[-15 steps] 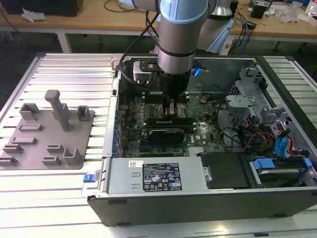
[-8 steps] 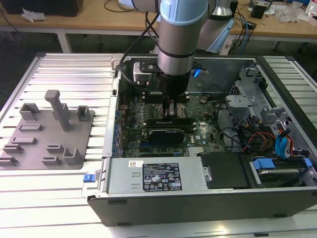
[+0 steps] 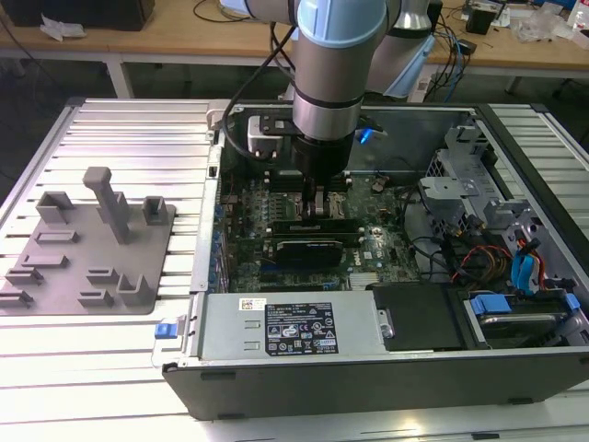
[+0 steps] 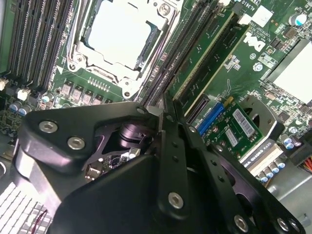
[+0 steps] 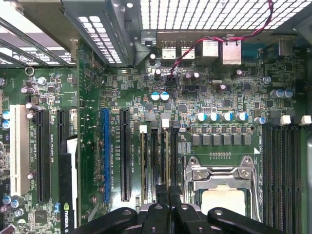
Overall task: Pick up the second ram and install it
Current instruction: 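Insert the second ram into the second slot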
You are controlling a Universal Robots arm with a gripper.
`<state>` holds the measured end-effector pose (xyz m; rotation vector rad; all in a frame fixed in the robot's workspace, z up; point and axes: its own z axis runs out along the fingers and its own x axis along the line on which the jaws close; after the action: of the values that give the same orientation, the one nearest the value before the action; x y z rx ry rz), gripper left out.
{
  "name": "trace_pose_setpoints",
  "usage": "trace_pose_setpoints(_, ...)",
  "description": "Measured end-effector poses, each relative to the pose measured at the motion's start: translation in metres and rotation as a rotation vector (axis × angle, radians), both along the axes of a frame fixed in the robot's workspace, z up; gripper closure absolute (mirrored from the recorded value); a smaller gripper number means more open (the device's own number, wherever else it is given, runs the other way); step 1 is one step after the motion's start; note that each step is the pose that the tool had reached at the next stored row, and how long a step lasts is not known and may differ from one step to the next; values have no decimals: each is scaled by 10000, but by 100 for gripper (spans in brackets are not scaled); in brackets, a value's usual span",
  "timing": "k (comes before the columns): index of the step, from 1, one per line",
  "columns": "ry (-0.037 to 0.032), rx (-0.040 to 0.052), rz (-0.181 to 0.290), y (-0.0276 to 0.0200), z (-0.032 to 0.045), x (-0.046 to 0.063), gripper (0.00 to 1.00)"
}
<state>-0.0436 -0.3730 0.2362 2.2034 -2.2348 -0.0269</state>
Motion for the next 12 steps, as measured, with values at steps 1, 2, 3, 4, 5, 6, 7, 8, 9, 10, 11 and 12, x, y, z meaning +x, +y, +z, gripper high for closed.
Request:
trace_pose_setpoints(1,-1,1,0,0,9,0,91)
trace_pose_setpoints(2,-1,1,0,0,10,0,91)
trace_pose_setpoints(3,0,0,0,0,11,0,91)
trace_pose_setpoints(4,21,-1,0,0,12,0,91)
trace_pose_setpoints(5,85,-4,0,-1,14,0,91)
trace_pose_setpoints(6,96,-1,-3,0,12,0,91)
trace_pose_setpoints(7,111,-1,0,0,12,1,91)
trace_pose_setpoints(8,148,5,1,0,11,1,91)
trace_pose_setpoints(9,148,5,1,0,11,1,91)
trace_pose_setpoints(10,148,6,0,0,11,1,91)
trace_pose_setpoints(11,148,7,-2,0,11,1,91)
trace_pose_setpoints(12,148,6,-2,0,11,7,91)
